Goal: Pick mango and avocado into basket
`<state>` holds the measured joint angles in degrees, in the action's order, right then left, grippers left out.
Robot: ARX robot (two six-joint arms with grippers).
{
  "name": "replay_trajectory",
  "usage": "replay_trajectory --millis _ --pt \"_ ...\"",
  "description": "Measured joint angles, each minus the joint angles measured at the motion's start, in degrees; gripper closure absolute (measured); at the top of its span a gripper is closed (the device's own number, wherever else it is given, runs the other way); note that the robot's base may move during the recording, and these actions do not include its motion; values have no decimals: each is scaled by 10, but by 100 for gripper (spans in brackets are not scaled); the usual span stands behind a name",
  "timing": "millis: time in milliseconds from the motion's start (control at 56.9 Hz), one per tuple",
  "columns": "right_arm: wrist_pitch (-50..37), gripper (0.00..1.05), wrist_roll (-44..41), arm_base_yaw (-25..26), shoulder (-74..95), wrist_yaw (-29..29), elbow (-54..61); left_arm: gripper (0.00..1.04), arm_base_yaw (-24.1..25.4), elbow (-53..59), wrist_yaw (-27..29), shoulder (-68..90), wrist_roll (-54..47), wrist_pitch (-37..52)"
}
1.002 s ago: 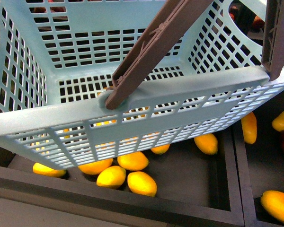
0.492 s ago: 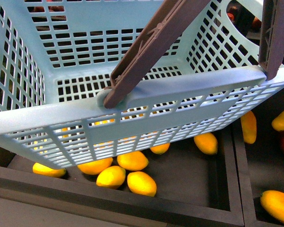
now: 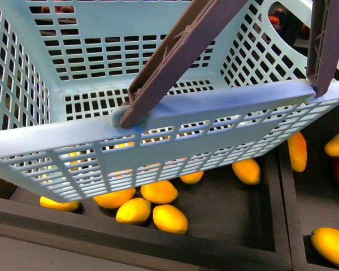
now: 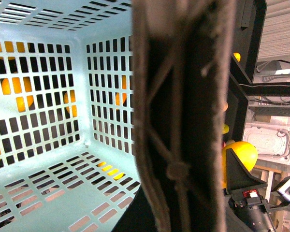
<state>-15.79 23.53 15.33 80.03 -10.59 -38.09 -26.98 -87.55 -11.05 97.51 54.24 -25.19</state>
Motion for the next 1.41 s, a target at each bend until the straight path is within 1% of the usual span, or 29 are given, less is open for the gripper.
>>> replay_trajectory --millis 105,316,510,580,703,914,1072,1090,1178,1248,1301,1407 --pt "10 42 20 -33 -21 2 -2 99 0 0 0 0 0 0" --pt "22 42 57 -131 -52 19 -15 99 0 0 -1 0 0 0" --pt "21 42 82 -202 -56 38 -42 99 0 0 -1 0 0 0" --pt "19 42 86 -239 -56 57 -49 99 0 0 0 0 0 0" --pt "9 42 83 -284 -50 79 -49 99 0 0 1 0 0 0" --pt "-26 42 66 -337 -9 99 -50 99 0 0 -1 0 0 0" --pt "-31 42 62 -352 37 113 -66 99 0 0 -1 0 0 0" --pt "-31 40 61 -353 41 115 -69 99 0 0 -1 0 0 0" --pt "-31 22 62 -355 47 120 -80 99 0 0 0 0 0 0" --pt "-33 11 63 -355 44 121 -83 99 0 0 0 0 0 0" --pt "-33 6 63 -355 42 121 -83 99 0 0 0 0 0 0" --pt "-32 8 66 -346 35 117 -82 99 0 0 0 2 -3 -1"
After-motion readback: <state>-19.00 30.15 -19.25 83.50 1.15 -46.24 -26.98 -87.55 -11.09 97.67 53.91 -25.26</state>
